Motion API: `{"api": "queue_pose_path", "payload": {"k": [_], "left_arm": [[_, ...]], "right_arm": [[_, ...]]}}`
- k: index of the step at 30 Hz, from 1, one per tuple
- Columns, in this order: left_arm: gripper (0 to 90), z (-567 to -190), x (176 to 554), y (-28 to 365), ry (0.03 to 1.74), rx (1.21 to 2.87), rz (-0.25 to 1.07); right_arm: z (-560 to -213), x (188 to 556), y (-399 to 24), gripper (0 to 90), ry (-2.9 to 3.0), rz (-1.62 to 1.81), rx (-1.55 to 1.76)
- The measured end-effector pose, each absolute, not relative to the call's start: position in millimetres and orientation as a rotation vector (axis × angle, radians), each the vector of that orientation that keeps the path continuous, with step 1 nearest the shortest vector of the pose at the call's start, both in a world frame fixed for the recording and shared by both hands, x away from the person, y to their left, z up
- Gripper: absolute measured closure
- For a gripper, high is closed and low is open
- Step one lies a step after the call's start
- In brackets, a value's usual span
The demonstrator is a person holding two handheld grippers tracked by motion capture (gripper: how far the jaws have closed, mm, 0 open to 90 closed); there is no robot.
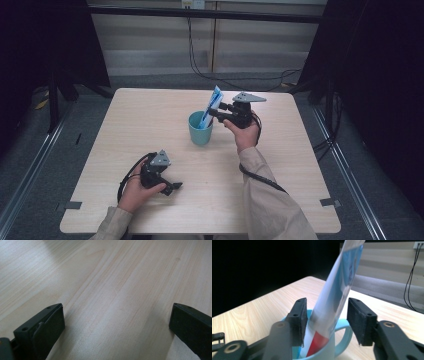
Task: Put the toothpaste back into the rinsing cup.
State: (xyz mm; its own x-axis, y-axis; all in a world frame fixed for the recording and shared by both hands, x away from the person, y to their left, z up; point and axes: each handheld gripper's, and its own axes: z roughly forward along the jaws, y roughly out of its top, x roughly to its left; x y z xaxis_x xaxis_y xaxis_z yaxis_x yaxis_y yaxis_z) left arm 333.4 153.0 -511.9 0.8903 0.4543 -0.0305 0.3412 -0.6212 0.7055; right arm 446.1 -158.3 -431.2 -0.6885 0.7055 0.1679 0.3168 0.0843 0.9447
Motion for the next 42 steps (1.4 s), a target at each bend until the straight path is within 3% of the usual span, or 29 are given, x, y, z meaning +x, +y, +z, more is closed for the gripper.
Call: {"api": "queue_pose_path", "payload": {"k": [22, 42], "left_arm": [[0.0, -511.6, 333.8, 153.2, 0.560, 2.303, 0.192], [0.0, -511.3, 334.4, 153.5, 0.553, 2.309, 0.189]], "right_arm": [[-431.1, 429.1, -177.8, 27.5, 2.146, 1.515, 1.050], [-430.3, 408.0, -193.4, 24.5, 2.194, 1.474, 1.024]]}}
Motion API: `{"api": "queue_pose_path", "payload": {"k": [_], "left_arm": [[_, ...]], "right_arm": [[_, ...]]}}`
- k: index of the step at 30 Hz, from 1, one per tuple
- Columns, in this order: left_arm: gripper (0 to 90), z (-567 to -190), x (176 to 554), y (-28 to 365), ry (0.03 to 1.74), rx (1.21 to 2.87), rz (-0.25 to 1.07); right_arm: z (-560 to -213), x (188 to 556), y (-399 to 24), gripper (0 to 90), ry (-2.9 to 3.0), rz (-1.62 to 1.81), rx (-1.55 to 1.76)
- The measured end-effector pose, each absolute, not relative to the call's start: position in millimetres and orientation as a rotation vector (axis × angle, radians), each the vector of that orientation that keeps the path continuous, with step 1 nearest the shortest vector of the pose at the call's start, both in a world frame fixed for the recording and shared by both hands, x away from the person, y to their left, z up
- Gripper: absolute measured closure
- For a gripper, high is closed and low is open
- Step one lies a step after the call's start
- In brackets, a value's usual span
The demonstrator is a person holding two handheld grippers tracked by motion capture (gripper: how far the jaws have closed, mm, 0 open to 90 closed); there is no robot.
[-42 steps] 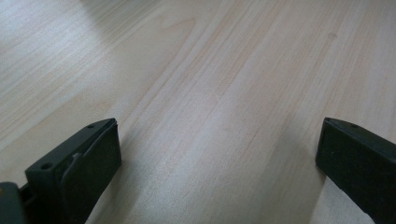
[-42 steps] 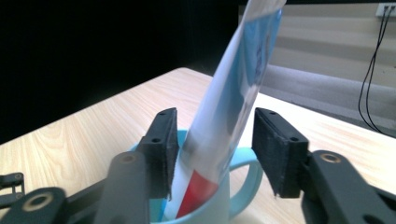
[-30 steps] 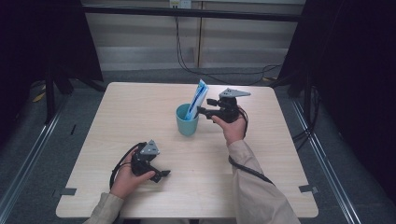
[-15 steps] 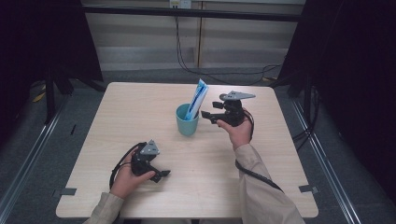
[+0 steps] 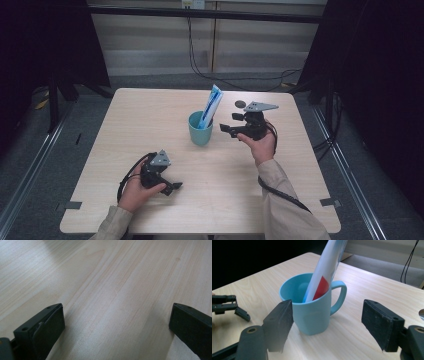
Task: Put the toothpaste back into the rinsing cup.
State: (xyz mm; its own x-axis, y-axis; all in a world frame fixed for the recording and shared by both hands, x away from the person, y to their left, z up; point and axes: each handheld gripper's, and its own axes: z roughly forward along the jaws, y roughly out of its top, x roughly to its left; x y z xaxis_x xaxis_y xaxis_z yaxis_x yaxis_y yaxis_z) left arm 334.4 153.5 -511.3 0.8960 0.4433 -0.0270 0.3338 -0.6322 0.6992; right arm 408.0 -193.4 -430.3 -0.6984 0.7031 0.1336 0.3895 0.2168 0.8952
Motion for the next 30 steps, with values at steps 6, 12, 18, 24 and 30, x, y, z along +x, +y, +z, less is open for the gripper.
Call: {"api": "queue_pose_path", "payload": {"k": [6, 12, 18, 24, 30], "left_arm": [[0.0, -511.7, 334.8, 152.7, 0.564, 2.300, 0.181], [0.0, -511.4, 335.8, 152.9, 0.550, 2.309, 0.187], [0.0, -511.3, 335.9, 152.9, 0.550, 2.309, 0.186], [0.0, -511.3, 335.9, 152.9, 0.550, 2.310, 0.187], [0.0, -511.4, 335.9, 152.9, 0.550, 2.309, 0.187]], "right_arm": [[-429.3, 398.1, -196.3, 23.9, 2.210, 1.469, 1.009], [-433.3, 387.0, -202.9, 22.0, 2.241, 1.455, 0.999], [-437.0, 381.1, -209.4, 20.7, 2.257, 1.446, 1.002], [-441.8, 372.2, -217.5, 17.7, 2.269, 1.429, 1.014], [-446.8, 366.8, -222.0, 15.5, 2.285, 1.400, 1.032]]}}
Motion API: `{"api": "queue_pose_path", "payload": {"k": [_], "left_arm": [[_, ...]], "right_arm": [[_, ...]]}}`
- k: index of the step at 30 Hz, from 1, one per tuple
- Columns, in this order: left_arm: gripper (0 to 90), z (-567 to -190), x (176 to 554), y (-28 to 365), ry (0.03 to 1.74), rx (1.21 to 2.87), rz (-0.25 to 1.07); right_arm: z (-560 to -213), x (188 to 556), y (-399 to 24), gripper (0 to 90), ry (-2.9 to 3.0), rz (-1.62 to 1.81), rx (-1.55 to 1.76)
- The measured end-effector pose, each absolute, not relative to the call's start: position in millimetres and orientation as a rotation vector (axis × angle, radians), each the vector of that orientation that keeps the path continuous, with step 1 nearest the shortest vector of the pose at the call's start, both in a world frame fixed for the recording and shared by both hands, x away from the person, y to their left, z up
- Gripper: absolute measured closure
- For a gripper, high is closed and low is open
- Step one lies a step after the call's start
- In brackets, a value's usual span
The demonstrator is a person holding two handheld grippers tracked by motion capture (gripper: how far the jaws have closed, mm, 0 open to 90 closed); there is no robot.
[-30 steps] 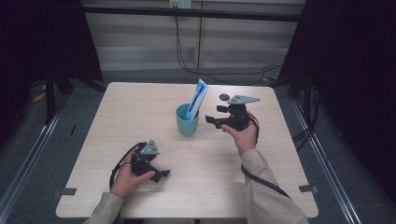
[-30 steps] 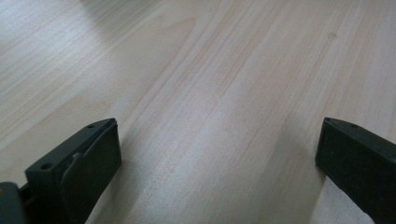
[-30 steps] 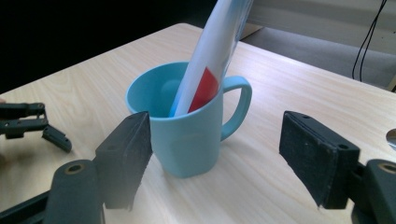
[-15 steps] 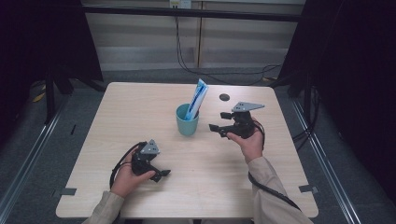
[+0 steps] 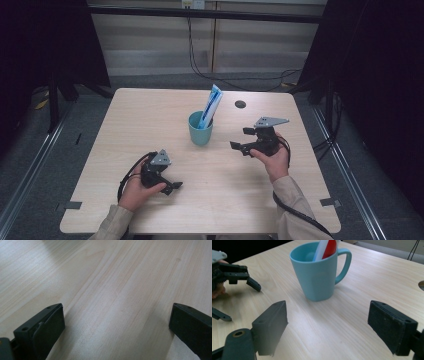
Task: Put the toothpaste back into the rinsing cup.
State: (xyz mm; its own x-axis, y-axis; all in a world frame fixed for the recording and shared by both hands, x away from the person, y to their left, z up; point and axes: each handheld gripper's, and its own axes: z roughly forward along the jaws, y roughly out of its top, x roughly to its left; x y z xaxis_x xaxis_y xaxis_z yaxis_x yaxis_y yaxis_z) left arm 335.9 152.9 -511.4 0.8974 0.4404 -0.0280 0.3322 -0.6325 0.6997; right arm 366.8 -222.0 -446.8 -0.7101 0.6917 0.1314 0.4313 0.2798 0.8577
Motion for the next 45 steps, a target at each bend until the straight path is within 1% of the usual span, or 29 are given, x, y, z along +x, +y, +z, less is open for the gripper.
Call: {"api": "queue_pose_path", "payload": {"k": [17, 32, 45], "left_arm": [[0.0, -511.3, 335.9, 152.9, 0.549, 2.310, 0.187], [0.0, -511.3, 336.0, 152.9, 0.549, 2.310, 0.187], [0.0, -511.3, 335.9, 152.9, 0.550, 2.309, 0.187]], "right_arm": [[-464.1, 350.0, -238.9, 14.6, 2.308, 1.390, 1.037], [-481.8, 336.1, -246.3, 14.6, 2.358, 1.322, 1.025], [-497.0, 326.5, -247.2, 14.5, 2.419, 1.199, 0.988]]}}
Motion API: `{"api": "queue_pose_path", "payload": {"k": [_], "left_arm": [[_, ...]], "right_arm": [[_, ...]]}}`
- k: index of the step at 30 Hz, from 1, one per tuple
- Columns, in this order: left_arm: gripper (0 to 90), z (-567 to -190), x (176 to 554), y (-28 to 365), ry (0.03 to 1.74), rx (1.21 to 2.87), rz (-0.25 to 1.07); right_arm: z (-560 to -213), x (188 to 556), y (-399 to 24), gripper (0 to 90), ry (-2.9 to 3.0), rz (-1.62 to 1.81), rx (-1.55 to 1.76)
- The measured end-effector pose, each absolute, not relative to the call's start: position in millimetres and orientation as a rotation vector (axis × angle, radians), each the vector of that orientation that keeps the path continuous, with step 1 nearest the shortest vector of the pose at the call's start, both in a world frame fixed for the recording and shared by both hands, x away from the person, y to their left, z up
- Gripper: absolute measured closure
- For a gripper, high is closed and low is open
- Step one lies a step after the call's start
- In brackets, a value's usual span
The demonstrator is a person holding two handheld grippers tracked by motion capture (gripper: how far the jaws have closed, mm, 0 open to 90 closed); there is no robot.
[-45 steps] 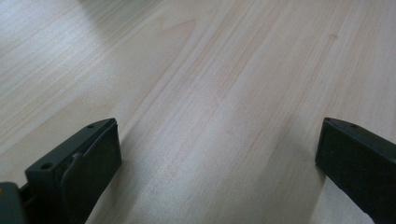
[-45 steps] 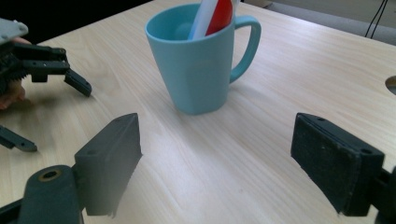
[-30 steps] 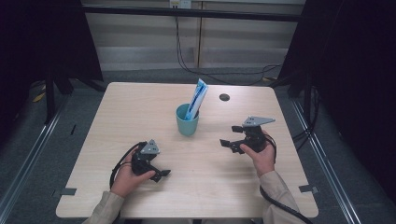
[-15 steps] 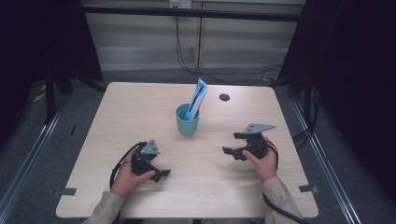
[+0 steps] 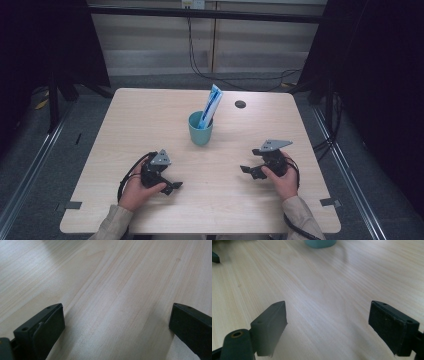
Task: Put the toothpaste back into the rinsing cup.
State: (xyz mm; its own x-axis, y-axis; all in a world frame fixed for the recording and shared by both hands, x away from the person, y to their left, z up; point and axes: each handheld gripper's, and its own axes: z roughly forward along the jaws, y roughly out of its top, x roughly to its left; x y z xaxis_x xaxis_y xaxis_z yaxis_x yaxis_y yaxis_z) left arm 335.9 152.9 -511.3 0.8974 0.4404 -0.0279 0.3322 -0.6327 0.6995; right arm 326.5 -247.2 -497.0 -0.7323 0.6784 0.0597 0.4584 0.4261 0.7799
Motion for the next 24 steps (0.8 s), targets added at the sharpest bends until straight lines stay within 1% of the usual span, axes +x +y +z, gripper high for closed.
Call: {"api": "queue_pose_path", "payload": {"k": [14, 24], "left_arm": [[0.0, -511.3, 335.9, 152.9, 0.549, 2.310, 0.187], [0.0, -511.6, 335.9, 152.5, 0.553, 2.303, 0.186]], "right_arm": [[-509.9, 319.4, -247.9, 14.5, 2.473, 1.051, 0.945], [-512.6, 317.7, -249.3, 13.6, 2.467, 1.074, 0.960]]}}
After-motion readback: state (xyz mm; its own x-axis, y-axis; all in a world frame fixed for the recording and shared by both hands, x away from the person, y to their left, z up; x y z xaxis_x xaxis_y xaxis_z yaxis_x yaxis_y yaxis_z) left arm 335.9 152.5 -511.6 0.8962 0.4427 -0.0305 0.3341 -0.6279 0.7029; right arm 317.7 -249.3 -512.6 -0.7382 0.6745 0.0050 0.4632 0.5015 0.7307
